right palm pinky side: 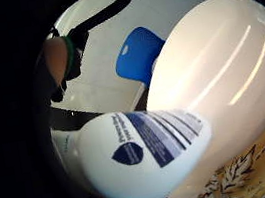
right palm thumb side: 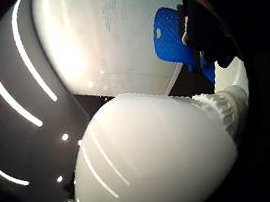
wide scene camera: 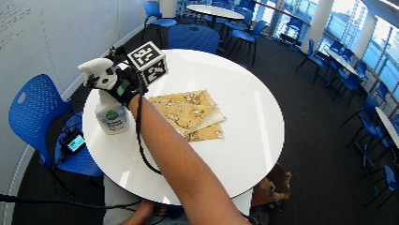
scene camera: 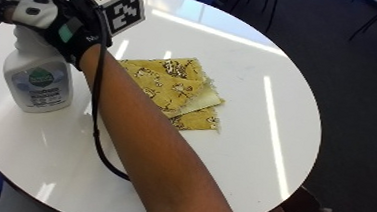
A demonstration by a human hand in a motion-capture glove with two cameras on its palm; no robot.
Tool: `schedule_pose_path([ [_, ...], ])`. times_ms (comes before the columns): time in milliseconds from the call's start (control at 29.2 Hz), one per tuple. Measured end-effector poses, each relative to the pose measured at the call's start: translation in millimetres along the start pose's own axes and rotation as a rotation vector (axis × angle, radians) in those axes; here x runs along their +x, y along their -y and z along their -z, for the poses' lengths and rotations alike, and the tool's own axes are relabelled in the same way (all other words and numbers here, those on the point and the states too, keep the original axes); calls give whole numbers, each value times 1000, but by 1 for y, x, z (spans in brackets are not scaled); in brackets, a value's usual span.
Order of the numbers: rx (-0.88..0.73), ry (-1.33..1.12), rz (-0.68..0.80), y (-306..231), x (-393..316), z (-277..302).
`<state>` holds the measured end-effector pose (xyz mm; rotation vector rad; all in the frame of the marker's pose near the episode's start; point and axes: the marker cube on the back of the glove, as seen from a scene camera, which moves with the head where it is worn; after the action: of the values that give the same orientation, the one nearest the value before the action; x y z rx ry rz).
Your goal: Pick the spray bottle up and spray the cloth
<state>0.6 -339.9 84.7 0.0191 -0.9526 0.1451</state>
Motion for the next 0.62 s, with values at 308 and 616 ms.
schedule_pose_path([
  [308, -42, -19, -5, -1, 8, -2],
  [616, -75, -15, -19, -3, 15, -3],
])
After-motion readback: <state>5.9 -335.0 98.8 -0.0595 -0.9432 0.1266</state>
